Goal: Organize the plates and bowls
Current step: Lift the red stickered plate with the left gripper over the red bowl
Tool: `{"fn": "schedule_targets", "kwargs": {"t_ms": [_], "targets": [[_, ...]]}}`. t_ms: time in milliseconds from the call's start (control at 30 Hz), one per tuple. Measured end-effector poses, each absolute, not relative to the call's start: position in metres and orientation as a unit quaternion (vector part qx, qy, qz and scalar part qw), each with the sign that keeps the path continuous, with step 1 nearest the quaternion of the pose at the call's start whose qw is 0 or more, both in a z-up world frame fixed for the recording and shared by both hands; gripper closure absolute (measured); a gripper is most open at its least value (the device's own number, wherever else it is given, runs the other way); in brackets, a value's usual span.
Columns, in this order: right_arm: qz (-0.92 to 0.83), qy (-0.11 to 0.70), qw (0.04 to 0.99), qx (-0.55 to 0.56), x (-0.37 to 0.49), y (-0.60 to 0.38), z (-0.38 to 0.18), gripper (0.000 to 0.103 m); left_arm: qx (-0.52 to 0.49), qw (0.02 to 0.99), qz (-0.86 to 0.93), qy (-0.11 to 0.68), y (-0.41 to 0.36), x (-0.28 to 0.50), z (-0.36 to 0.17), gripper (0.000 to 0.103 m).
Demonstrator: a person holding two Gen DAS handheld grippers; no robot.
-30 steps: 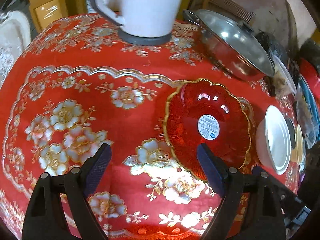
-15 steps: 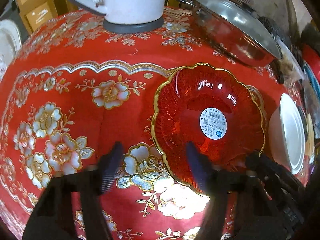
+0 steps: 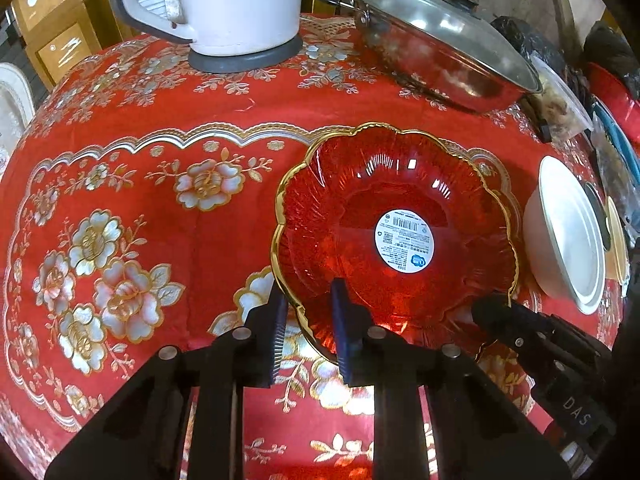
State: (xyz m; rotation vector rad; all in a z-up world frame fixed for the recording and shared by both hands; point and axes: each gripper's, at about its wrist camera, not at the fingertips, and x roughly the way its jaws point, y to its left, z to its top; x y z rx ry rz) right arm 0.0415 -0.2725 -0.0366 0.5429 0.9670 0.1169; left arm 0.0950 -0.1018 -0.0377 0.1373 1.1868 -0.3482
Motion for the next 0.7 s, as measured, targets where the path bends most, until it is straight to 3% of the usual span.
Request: {"fn": "schedule_targets", "kwargs": {"t_ms": [400, 700], "targets": [[0.073, 0.449, 0.855, 0.250, 0.023, -0.261, -0.009, 0.084, 0.045, 0.824, -0.168, 0.539, -0.084, 0.067, -0.003, 0.084], [0.097, 0.433, 0.865, 0.232, -0.021, -0.247, 0.036, 0.084, 0.045, 0.848, -0.171, 0.500, -0.057, 0.004, 0.050, 0.084]]}}
